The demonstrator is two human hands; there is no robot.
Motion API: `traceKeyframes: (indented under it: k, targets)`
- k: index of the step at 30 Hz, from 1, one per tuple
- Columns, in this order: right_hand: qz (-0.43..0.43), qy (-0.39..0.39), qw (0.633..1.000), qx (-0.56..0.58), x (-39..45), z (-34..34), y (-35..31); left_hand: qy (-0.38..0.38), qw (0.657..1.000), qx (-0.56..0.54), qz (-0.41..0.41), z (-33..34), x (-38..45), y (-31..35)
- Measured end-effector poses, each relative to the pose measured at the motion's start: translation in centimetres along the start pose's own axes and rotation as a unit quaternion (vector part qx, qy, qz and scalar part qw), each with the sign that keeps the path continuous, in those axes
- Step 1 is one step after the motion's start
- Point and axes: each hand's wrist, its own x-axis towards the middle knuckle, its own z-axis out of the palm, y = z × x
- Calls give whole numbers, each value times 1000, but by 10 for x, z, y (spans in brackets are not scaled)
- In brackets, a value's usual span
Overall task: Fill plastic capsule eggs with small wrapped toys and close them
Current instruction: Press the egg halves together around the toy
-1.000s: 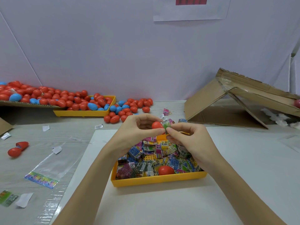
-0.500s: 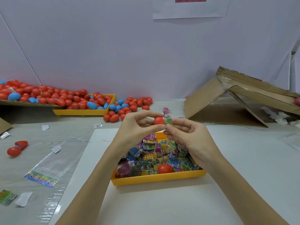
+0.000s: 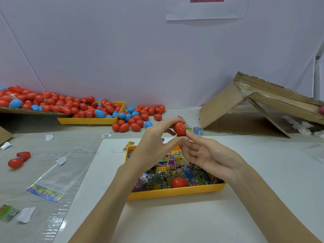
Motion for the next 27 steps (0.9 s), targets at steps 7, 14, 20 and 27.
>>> traceKeyframes:
  k: [7,14,20,27]
  targets:
    - [37,-23,999,21,-2,3,0,-8,1000,23,4,-3,-1,-4]
    - [31,-43,998,34,-3,2,-2,0,1000,11,-2,-5,-1,1]
    - [20,-40,998,36,-3,4,-1,-11,1000,29,-5,-4,-2,1]
    - [21,-23,998,50,-1,4,1,-38,999,27,10,-7,-2,0]
